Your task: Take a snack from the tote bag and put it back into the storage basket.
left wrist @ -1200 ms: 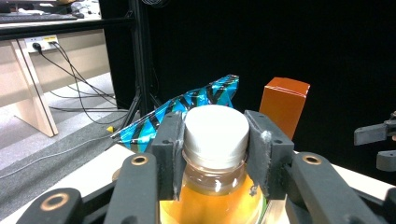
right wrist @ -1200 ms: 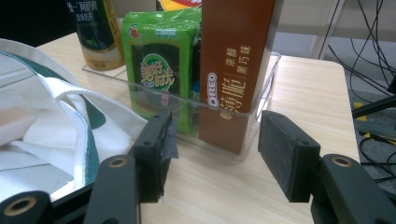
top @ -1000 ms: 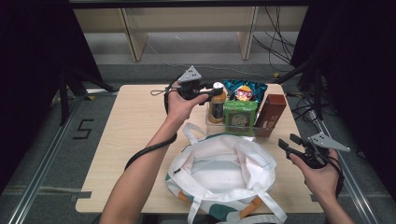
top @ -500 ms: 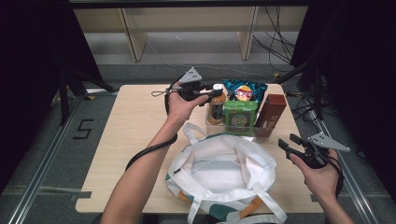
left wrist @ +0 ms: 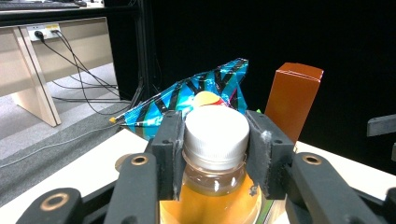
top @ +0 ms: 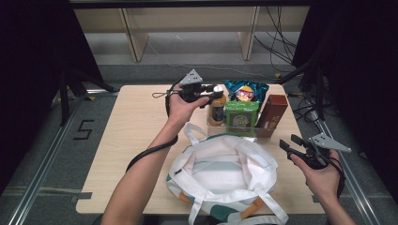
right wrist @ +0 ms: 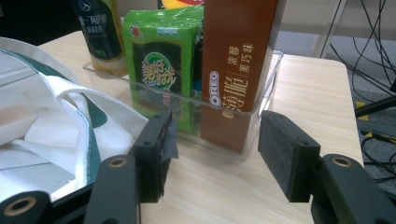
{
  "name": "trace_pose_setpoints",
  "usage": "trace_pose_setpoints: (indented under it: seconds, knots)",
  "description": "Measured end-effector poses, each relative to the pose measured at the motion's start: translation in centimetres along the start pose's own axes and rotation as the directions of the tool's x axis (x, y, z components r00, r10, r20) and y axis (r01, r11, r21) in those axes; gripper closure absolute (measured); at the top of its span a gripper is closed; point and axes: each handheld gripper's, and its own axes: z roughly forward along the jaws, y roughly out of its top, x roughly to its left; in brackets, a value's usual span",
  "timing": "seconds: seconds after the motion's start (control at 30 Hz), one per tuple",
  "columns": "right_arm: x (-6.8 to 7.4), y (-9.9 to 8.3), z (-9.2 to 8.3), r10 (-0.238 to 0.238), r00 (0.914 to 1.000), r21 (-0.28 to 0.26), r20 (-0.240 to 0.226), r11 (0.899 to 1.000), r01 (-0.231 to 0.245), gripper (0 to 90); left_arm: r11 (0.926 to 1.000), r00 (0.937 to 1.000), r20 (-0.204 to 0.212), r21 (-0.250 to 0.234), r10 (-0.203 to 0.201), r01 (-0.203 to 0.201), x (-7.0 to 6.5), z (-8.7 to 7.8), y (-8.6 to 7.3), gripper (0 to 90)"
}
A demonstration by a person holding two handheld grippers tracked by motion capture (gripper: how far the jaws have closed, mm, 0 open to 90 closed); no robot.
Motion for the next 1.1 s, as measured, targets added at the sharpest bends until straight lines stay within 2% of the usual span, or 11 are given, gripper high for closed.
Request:
trace_pose_setpoints:
  seconds: [0.1,0.13,0.17,0.37,0.43,0.57,0.6,0.93,1.03,1.1]
  knots:
    - [0.0,0.0,0.0,-0.004,1.0,0.002,-0.003,1.0,0.004,46.1,1.0,1.0,-0.001,0.005,-0.005,0.005,0.0,0.1,-0.2,58.9]
    - [0.2,0.0,-0.1,0.023,0.9997,0.009,-0.001,1.0,-0.023,46.0,1.0,1.0,-0.001,0.006,-0.006,0.006,0.0,0.1,-0.2,58.9]
    - [0.3,0.0,-0.1,0.027,0.9996,0.011,-0.001,1.0,-0.027,46.0,0.9999,1.0,-0.002,0.009,-0.006,0.006,0.0,0.1,-0.2,58.9]
    - [0.0,0.0,0.0,-0.005,1.0,-0.002,0.002,1.0,0.005,46.0,0.9998,0.9999,-0.002,0.019,-0.011,0.011,0.1,0.3,-0.6,58.9]
    - [0.1,0.0,0.0,0.009,1.0,0.001,0.001,1.0,-0.009,46.0,0.9997,1.0,-0.002,0.021,-0.01,0.01,0.1,0.3,-0.7,58.9]
    - [0.0,0.0,0.0,0.005,1.0,0.002,0.001,1.0,-0.005,46.0,0.9997,0.9999,-0.003,0.023,-0.01,0.01,0.1,0.3,-0.7,58.9]
    - [0.1,0.0,0.0,0.008,1.0,0.001,0.001,1.0,-0.008,46.1,0.9992,0.9997,-0.005,0.032,-0.025,0.025,0.0,0.2,-0.8,58.9]
    - [0.1,0.0,0.0,0.006,1.0,0.005,-0.006,1.0,-0.006,46.0,0.9985,0.9996,0.0,0.046,-0.029,0.029,0.0,0.4,-1.3,58.9]
    - [0.1,0.0,0.0,0.005,1.0,0.004,-0.003,1.0,-0.005,46.0,0.9981,0.9994,0.0,0.05,-0.034,0.034,0.0,0.4,-1.6,58.9]
    - [0.1,0.0,0.0,0.013,0.9998,-0.006,0.016,1.0,-0.012,46.0,0.9978,0.9995,0.001,0.058,-0.032,0.032,0.0,0.5,-1.7,58.9]
